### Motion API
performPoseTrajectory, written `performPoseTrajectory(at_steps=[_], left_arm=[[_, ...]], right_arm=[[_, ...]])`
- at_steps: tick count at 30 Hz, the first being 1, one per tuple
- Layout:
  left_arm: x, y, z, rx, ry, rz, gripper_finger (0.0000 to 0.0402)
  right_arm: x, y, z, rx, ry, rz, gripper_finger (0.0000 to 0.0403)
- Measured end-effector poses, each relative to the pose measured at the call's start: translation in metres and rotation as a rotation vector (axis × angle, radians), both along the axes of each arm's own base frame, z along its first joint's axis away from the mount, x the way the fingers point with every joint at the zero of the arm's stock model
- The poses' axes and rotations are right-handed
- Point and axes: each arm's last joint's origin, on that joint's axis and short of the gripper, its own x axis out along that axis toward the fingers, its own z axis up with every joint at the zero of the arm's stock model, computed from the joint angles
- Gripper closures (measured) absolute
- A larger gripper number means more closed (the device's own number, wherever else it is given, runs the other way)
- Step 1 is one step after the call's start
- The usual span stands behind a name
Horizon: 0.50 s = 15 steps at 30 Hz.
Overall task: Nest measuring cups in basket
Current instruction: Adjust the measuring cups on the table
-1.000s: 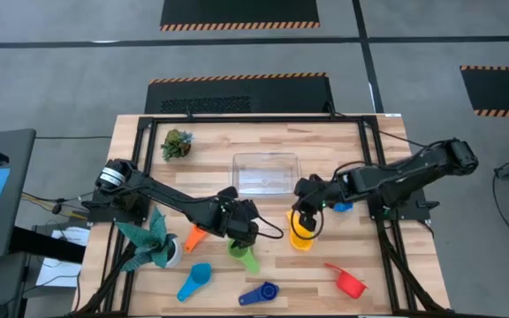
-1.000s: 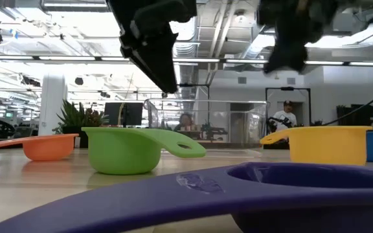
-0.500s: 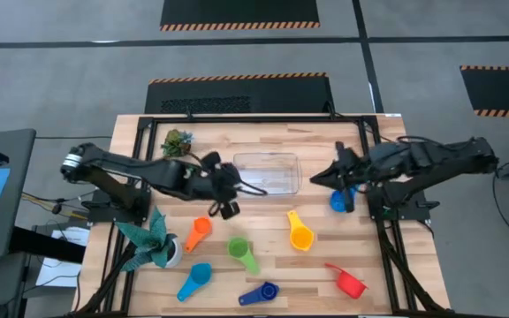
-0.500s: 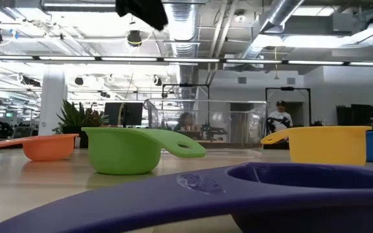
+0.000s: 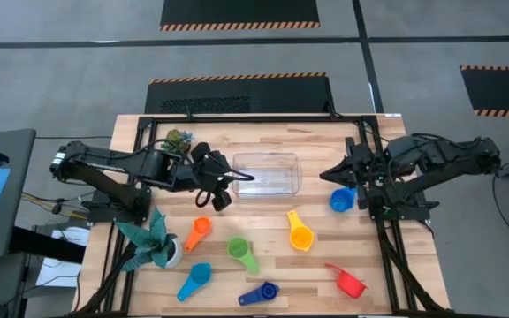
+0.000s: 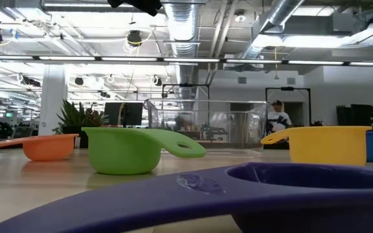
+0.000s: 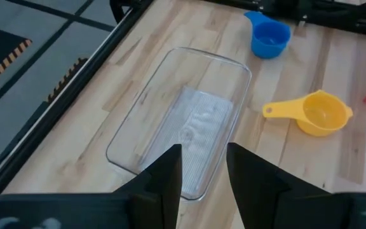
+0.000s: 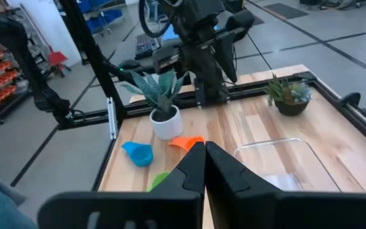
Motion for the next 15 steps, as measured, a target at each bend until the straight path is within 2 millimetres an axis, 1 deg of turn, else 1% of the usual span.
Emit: performPoseTrajectory(at_steps=[8, 11, 13, 15], left_arm=[[-0.001, 0.000, -0.001, 0.019, 0.020, -0.019, 0.0288], [-0.002, 0.000, -0.002, 0.002, 0.025, 0.011, 0.0288], [-0.007, 0.002, -0.002, -0.004, 0.037, 0.041, 0.0288], [-0.016, 0.002, 0.000, 0.000, 0.057, 0.081, 0.0288]], right_arm=[[0.011, 0.002, -0.006, -0.008, 0.041, 0.000, 0.0372], [0.015, 0.003, -0.010, -0.013, 0.065, 0.000, 0.0372], [0.021, 0.005, -0.011, -0.015, 0.075, -0.001, 0.0372], [0.024, 0.005, -0.015, -0.021, 0.105, -0.001, 0.0372]])
